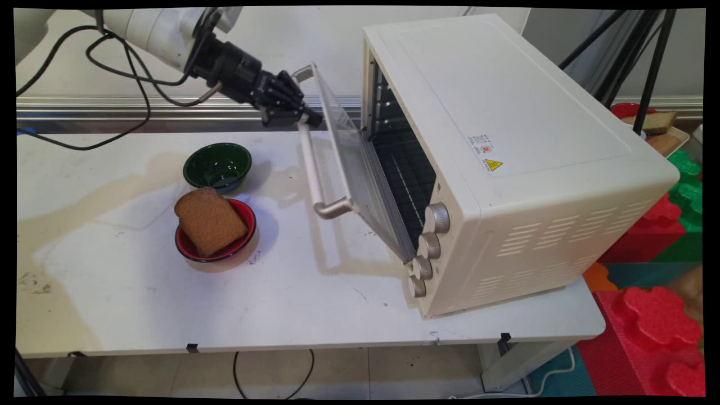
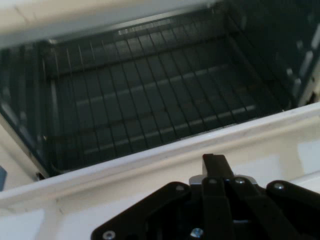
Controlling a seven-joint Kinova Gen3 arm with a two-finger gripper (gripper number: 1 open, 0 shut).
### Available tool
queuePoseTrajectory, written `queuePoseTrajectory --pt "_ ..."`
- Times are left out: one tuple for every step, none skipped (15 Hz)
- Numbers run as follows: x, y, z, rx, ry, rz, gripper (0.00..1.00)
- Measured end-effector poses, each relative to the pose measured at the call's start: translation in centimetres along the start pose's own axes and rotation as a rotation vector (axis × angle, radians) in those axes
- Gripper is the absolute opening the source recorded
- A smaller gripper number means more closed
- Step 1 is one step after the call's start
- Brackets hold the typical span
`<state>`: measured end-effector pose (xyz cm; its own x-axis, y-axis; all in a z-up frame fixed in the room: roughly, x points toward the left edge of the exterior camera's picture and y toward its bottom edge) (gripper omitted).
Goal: Open the oven
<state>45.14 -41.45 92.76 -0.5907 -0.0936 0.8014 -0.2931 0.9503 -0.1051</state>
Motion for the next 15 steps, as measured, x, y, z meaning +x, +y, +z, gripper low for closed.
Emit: queuePoseTrajectory --pt "-0.5 0.2 -0.3 -0.006 -0.015 0.002 0.0" --pt "-0.9 0.3 -0.5 -0.011 -0.028 0.005 0.0" --pt "-1.2 0.4 -0.6 -0.014 -0.037 0.005 0.0" --pt "-1.6 0.5 -0.9 -0.017 -0.049 0.006 0.0" --pt "-2.2 0.7 -1.1 -0.02 -0.064 0.006 0.0" --pt "-2.8 0.8 -1.2 -0.023 -0.078 0.005 0.0" --pt "-3.2 0.9 -1.3 -0.025 -0.088 0.005 0.0" --pt "-4.1 1.1 -1.5 -0.027 -0.107 0.005 0.0" --pt "-4.6 1.2 -1.5 -0.026 -0.117 0.006 0.0" --pt "-5.0 1.3 -1.6 -0.026 -0.123 0.005 0.0" --pt "-5.5 1.4 -1.5 -0.025 -0.131 0.005 0.0" --pt "-6.0 1.5 -1.4 -0.025 -0.139 0.005 0.0" --pt "-6.6 1.6 -1.3 -0.024 -0.147 0.003 0.0" --pt "-7.3 1.8 -1.2 -0.023 -0.154 0.001 0.0" --pt "-7.8 2.0 -1.0 -0.023 -0.158 -0.001 0.0"
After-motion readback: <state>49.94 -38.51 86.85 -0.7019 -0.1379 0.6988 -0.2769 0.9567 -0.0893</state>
